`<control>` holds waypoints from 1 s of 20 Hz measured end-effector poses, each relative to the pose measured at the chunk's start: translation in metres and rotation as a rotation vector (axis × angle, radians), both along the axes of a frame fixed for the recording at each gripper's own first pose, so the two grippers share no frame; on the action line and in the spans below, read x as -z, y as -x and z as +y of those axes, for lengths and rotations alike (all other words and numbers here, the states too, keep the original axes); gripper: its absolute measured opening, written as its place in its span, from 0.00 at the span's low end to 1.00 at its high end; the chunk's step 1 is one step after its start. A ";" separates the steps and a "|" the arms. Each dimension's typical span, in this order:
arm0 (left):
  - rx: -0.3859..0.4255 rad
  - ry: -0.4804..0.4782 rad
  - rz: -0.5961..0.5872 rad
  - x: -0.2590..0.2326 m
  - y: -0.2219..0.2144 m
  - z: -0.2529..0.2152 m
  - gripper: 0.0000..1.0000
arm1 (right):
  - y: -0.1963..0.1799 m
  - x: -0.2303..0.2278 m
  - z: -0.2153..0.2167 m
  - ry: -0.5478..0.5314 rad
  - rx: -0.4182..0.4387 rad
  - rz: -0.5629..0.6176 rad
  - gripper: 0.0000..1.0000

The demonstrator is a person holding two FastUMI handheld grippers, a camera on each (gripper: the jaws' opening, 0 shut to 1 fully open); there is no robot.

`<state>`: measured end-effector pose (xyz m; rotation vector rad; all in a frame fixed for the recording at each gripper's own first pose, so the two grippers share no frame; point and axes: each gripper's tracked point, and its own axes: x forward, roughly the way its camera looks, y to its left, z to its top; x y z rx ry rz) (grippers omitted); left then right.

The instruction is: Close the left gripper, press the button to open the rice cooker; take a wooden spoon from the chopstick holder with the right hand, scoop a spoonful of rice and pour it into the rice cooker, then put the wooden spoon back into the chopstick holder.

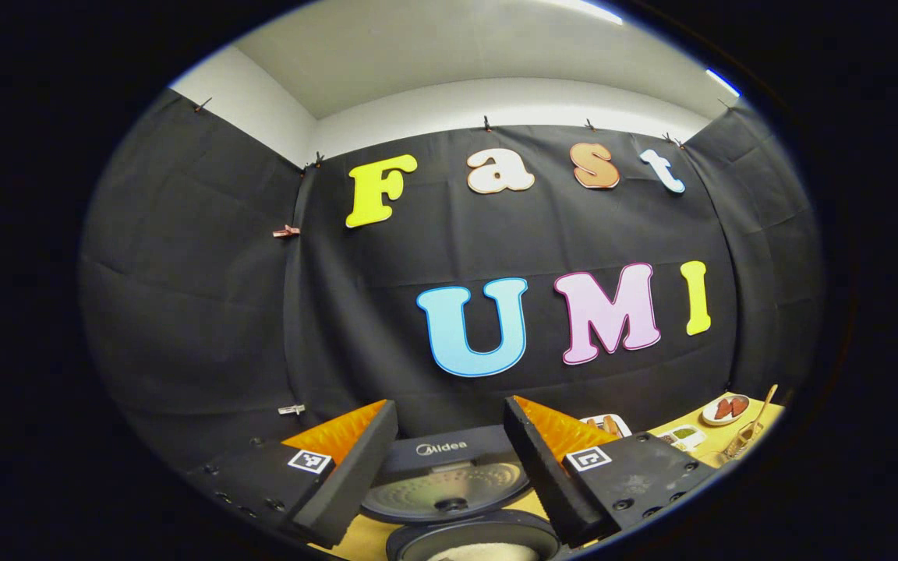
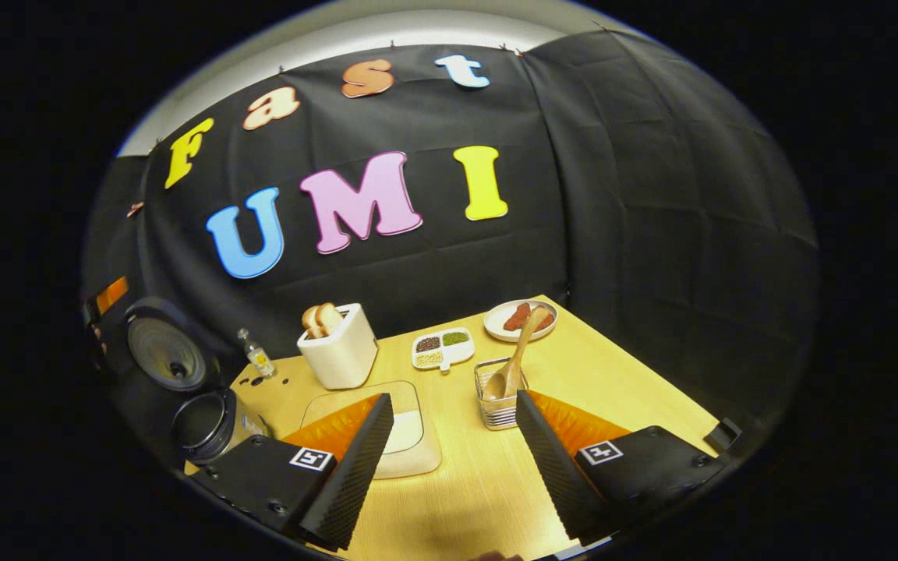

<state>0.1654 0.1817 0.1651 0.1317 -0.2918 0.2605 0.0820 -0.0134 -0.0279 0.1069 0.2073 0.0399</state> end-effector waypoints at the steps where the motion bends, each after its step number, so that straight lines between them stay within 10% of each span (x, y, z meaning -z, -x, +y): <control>1: 0.004 0.000 0.003 0.001 -0.011 0.005 0.93 | 0.010 -0.005 0.006 0.020 -0.013 -0.015 0.98; 7: 0.013 0.056 0.084 0.024 -0.042 0.021 0.96 | 0.047 -0.011 0.038 0.038 -0.062 -0.029 0.98; 20: 0.026 0.420 0.468 0.155 0.061 -0.051 0.96 | 0.055 0.021 0.042 -0.031 -0.105 0.062 0.99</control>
